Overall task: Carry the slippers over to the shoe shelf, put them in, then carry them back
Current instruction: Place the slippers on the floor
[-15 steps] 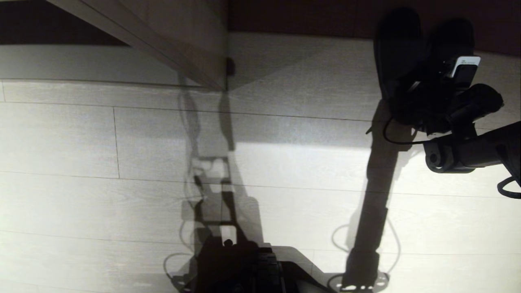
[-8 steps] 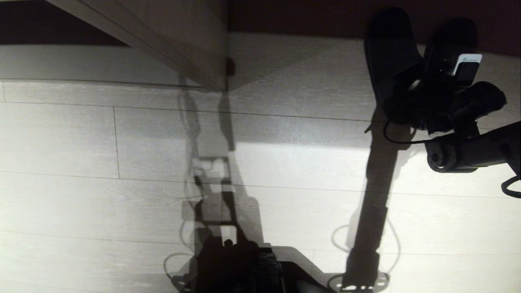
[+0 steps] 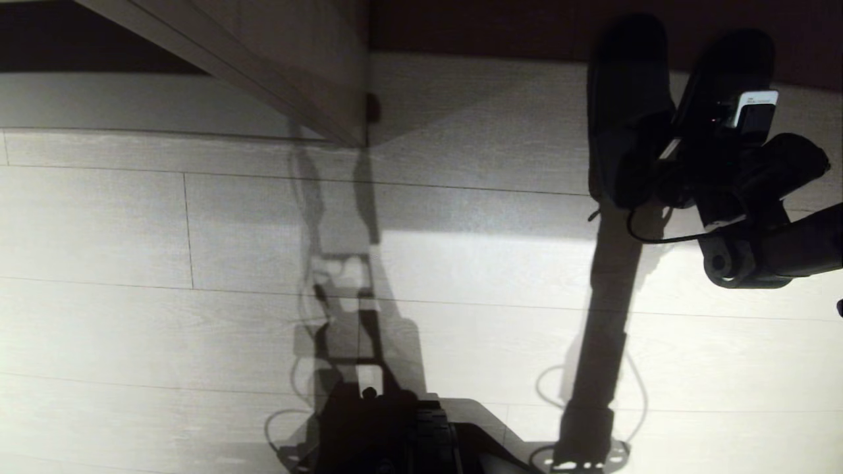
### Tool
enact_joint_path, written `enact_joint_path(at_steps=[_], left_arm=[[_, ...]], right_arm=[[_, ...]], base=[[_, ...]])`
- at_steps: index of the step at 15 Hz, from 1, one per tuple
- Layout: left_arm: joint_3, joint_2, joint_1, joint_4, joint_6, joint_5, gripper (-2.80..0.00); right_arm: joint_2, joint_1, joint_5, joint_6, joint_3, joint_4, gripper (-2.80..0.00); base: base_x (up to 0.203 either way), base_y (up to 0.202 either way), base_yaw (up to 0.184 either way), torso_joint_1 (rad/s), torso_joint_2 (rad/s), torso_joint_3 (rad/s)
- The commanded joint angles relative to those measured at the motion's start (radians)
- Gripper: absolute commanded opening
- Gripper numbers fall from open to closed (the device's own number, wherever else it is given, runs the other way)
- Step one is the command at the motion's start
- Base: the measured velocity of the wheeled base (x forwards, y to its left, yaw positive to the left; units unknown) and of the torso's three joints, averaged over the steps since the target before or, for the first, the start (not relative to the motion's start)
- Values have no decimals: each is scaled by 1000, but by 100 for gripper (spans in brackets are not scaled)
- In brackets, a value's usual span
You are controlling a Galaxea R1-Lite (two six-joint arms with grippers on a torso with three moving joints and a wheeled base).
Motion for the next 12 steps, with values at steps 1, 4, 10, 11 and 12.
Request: enact_joint_path(at_steps=[1,4,10,11,12], left_arm=[[0,1,0,0,0,0,-280],[0,1,0,0,0,0,-280],[0,1,0,0,0,0,-280],[0,1,0,0,0,0,-280],[0,1,0,0,0,0,-280]], right_arm=[[-25,1,2,-2,32,-2,0],[-75,1,3,-3,101,17,0],[-192,-15,36,13,338,13,0],[-212,-9,38,12,338,14,0],[-221,-6,36,12,335,14,0]], base=[[0,0,0,0,0,0],[0,0,0,0,0,0],[0,0,0,0,0,0],[0,0,0,0,0,0],[0,0,0,0,0,0]])
